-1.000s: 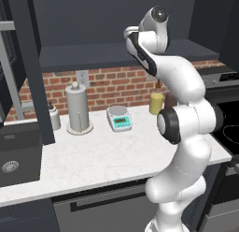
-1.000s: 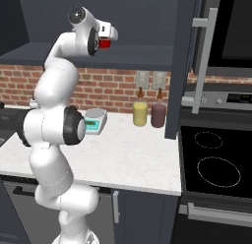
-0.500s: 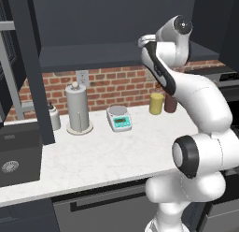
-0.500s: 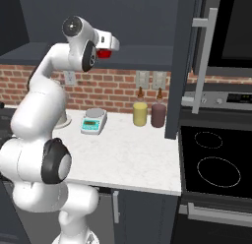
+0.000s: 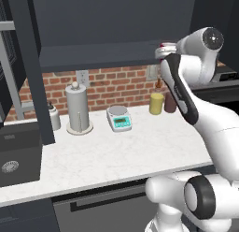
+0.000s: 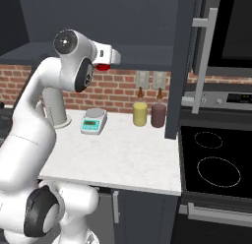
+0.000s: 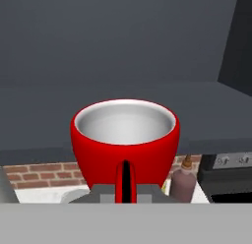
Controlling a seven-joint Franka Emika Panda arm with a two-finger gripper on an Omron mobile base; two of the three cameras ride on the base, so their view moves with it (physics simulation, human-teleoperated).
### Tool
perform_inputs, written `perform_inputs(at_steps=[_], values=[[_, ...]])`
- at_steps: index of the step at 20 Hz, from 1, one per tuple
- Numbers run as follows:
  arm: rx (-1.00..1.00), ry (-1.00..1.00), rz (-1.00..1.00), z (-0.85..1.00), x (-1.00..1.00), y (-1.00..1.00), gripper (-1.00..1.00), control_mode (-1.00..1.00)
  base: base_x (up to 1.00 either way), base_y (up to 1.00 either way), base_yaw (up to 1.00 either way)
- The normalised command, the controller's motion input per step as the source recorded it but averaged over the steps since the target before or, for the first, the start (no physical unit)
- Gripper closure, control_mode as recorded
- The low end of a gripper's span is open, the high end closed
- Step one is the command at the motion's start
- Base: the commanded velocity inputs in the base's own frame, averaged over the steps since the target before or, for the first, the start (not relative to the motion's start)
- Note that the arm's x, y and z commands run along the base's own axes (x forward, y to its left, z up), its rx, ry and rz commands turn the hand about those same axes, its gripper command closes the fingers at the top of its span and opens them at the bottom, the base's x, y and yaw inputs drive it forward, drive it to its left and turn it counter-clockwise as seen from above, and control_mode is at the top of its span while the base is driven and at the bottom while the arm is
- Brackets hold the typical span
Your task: Gather all objects into one cabinet and sort the glasses and bowls to opposite sides.
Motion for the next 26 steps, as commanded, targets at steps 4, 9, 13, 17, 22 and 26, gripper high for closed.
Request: perform_inputs(at_steps=[4, 9, 13, 17, 22, 26], values=[[0.00, 0.09, 0.00, 0.18, -1.00, 0.00, 1.00, -1.00, 0.00, 0.00, 0.00], [0.00, 0.09, 0.00, 0.04, -1.00, 0.18, 1.00, -1.00, 0.00, 0.00, 0.00], [0.00, 0.04, 0.09, 0.00, -1.00, 0.69, 1.00, -1.00, 0.00, 0.00, 0.00], [0.00, 0.04, 0.12, -0.01, -1.00, 0.72, 1.00, -1.00, 0.00, 0.00, 0.00], [0.00, 0.00, 0.06, 0.00, -1.00, 0.21, 1.00, -1.00, 0.00, 0.00, 0.00], [0.02, 0.00, 0.00, 0.00, -0.72, -0.37, 1.00, -1.00, 0.00, 0.00, 0.00]])
